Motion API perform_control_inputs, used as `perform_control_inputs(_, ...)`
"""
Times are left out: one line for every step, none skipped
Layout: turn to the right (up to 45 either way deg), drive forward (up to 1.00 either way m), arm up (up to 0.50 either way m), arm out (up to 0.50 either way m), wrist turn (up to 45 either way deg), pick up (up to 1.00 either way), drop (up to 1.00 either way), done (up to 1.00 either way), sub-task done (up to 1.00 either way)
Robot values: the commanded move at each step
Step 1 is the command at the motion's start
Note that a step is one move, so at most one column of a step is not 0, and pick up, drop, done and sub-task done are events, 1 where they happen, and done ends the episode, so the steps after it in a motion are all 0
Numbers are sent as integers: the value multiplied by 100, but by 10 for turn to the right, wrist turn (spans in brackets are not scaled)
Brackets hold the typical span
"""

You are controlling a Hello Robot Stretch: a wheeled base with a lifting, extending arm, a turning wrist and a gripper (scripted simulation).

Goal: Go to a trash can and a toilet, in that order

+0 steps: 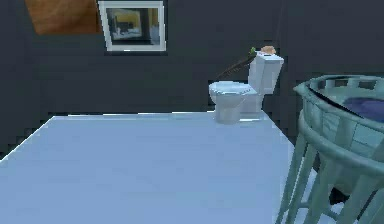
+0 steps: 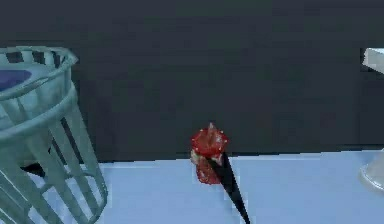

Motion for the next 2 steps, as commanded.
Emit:
perform_control_inputs(0, 100, 0, 0, 0, 0, 0, 0, 0)
perform_control_inputs(-60, 0, 0, 0, 0, 0, 0, 0, 0)
